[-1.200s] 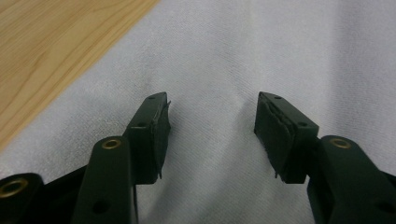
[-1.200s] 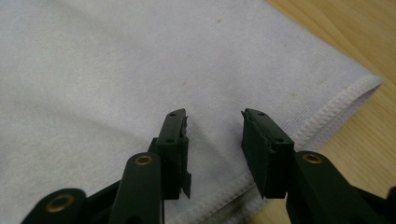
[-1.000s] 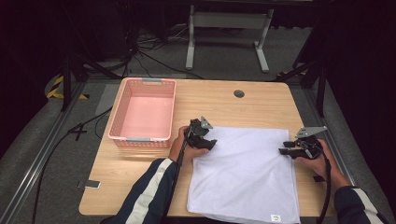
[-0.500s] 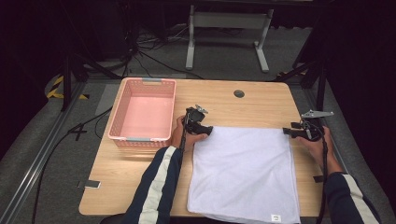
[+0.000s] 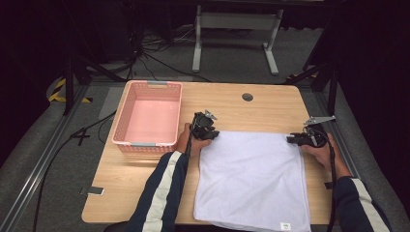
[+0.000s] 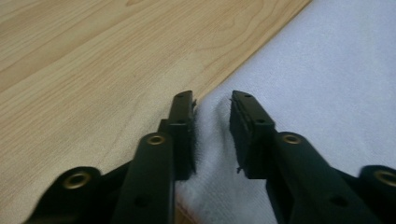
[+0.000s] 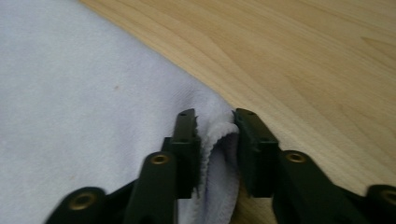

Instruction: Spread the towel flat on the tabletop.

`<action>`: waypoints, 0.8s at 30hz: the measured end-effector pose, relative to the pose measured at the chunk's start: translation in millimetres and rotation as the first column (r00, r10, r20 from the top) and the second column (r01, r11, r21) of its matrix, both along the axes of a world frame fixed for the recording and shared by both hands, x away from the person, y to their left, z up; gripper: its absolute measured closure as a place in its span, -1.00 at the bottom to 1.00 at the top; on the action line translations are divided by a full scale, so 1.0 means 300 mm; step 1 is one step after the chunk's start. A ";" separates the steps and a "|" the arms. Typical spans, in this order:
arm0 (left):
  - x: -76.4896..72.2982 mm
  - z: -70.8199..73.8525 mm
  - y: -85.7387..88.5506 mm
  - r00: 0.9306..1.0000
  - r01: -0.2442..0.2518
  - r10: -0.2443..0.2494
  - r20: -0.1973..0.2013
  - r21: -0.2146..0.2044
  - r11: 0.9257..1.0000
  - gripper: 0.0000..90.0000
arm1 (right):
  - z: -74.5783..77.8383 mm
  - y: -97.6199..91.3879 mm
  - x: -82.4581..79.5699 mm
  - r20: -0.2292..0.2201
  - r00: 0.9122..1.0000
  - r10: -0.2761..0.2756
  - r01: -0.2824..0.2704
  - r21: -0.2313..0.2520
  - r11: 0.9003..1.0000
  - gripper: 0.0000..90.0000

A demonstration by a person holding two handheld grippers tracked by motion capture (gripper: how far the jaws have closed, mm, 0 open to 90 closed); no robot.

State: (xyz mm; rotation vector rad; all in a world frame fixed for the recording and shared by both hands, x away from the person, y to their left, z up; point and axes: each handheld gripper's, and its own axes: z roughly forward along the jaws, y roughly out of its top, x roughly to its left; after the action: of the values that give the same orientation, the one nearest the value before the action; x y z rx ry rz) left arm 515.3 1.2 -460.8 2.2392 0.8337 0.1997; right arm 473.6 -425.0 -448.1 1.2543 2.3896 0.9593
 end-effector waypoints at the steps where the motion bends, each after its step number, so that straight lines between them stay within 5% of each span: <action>1: 0.004 -0.003 0.005 1.000 -0.002 0.002 -0.011 -0.018 1.000 0.79 | 0.000 0.000 -0.002 -0.014 1.000 0.011 -0.011 0.013 1.000 0.75; 6: 0.025 0.001 0.015 0.999 -0.049 0.049 -0.002 -0.054 0.997 0.86 | 0.010 0.011 0.003 0.024 1.000 0.020 -0.019 -0.037 0.999 0.86; 9: 0.039 0.023 0.014 0.994 -0.102 0.105 0.019 -0.107 0.989 0.86 | 0.019 0.015 0.012 0.072 0.997 0.007 -0.002 -0.068 0.998 0.86; 15: 0.071 0.109 -0.033 0.974 -0.181 0.191 0.125 -0.087 0.980 0.88 | 0.100 0.006 0.059 0.172 0.983 -0.059 0.061 -0.008 0.998 0.86; 18: 0.072 0.166 -0.042 0.965 -0.176 0.191 0.182 -0.093 0.980 0.88 | 0.141 0.010 0.069 0.223 0.972 -0.072 0.072 0.008 0.997 0.86; 24: 0.041 0.254 -0.022 0.963 -0.125 0.139 0.230 -0.074 0.989 0.88 | 0.221 0.017 0.032 0.297 0.955 -0.020 0.007 0.044 0.999 0.86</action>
State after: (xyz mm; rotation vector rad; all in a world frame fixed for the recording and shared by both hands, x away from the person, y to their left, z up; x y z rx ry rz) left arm 527.7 -5.4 -384.6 2.0571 0.8480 0.4873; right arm 483.4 -419.9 -381.8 1.0521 2.1354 1.1128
